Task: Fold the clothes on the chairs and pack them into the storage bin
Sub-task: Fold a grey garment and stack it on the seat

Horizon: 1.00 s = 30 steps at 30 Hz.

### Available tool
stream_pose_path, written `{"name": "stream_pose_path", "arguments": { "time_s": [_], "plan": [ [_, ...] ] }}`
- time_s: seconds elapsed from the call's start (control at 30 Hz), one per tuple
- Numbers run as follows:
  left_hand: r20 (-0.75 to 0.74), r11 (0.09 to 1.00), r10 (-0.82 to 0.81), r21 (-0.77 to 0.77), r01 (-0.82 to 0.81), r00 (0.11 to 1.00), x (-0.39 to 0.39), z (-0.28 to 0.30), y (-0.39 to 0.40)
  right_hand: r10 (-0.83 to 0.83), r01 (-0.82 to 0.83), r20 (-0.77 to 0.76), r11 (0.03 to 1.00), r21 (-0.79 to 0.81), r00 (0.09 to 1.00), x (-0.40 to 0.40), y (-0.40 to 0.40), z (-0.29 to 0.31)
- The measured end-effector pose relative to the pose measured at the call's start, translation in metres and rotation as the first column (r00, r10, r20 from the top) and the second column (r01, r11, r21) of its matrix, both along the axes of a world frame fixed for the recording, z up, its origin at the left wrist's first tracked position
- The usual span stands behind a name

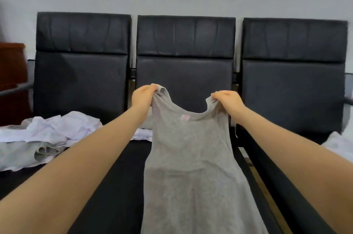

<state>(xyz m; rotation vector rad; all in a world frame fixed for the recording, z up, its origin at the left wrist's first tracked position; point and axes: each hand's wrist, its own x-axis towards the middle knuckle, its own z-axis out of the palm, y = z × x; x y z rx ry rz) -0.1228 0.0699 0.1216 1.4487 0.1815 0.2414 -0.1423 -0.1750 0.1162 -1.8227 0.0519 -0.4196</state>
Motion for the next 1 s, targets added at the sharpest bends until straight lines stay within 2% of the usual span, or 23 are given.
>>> {"name": "stream_pose_path", "arguments": {
  "time_s": [0.1, 0.17, 0.2, 0.27, 0.33, 0.4, 0.43, 0.5, 0.57, 0.67, 0.73, 0.8, 0.9, 1.0],
  "plan": [
    [-0.024, 0.992, 0.024, -0.12, -0.027, 0.999, 0.034, -0.006, 0.009, -0.001, -0.001, 0.013, 0.985, 0.171, 1.0, 0.033, -0.003, 0.001],
    [-0.056, 0.968, 0.043, -0.244, -0.055, 0.998, 0.058, -0.005, 0.015, 0.007, -0.008, 0.005, 0.945, 0.326, 1.0, 0.057, -0.006, 0.005],
    [-0.059, 0.967, 0.051, -0.248, -0.064, 0.997, 0.07, -0.006, 0.016, 0.017, -0.02, 0.011, 0.922, 0.387, 1.0, 0.07, -0.008, 0.005],
    [-0.016, 0.986, 0.064, -0.156, -0.066, 0.998, 0.098, -0.012, 0.018, 0.036, -0.043, 0.024, 0.883, 0.468, 0.999, 0.096, -0.009, 0.001],
    [0.03, 0.999, 0.038, -0.007, -0.038, 0.999, 0.119, -0.025, 0.015, 0.042, -0.026, -0.024, 0.879, 0.477, 0.999, 0.122, -0.01, -0.013],
    [-0.031, 0.993, -0.004, 0.12, 0.008, 1.0, 0.138, -0.05, 0.011, 0.061, 0.008, -0.15, 0.907, 0.42, 0.987, 0.144, -0.009, -0.04],
    [-0.111, 0.986, -0.02, 0.163, 0.038, 0.994, 0.145, -0.069, 0.008, 0.072, 0.029, -0.239, 0.919, 0.392, 0.968, 0.154, -0.008, -0.062],
    [-0.26, 0.972, -0.081, 0.194, 0.134, 0.962, 0.149, -0.102, 0.005, 0.116, 0.026, -0.403, 0.943, 0.331, 0.908, 0.158, -0.005, -0.097],
    [-0.309, 0.973, -0.074, 0.188, 0.137, 0.948, 0.154, -0.129, 0.006, 0.151, 0.01, -0.475, 0.948, 0.318, 0.867, 0.155, -0.003, -0.127],
    [-0.238, 0.98, 0.015, 0.198, 0.033, 0.971, 0.155, -0.14, 0.014, 0.038, 0.062, -0.421, 0.973, 0.22, 0.906, 0.148, -0.006, -0.148],
    [-0.223, 0.972, 0.029, 0.234, 0.025, 0.974, 0.139, -0.137, 0.014, -0.087, 0.09, -0.35, 0.996, -0.009, 0.933, 0.135, -0.011, -0.149],
    [-0.258, 0.951, -0.015, 0.293, 0.093, 0.966, 0.112, -0.136, 0.011, -0.125, 0.064, -0.262, 0.971, -0.228, 0.957, 0.113, -0.014, -0.149],
    [-0.457, 0.833, -0.152, 0.419, 0.362, 0.877, 0.066, -0.15, 0.015, -0.071, -0.041, -0.249, 0.908, -0.416, 0.966, 0.065, -0.013, -0.152],
    [-0.497, 0.651, -0.243, 0.552, 0.52, 0.833, 0.037, -0.165, 0.026, -0.052, -0.226, -0.398, 0.753, -0.618, 0.916, 0.024, -0.022, -0.156]
  ]
}}
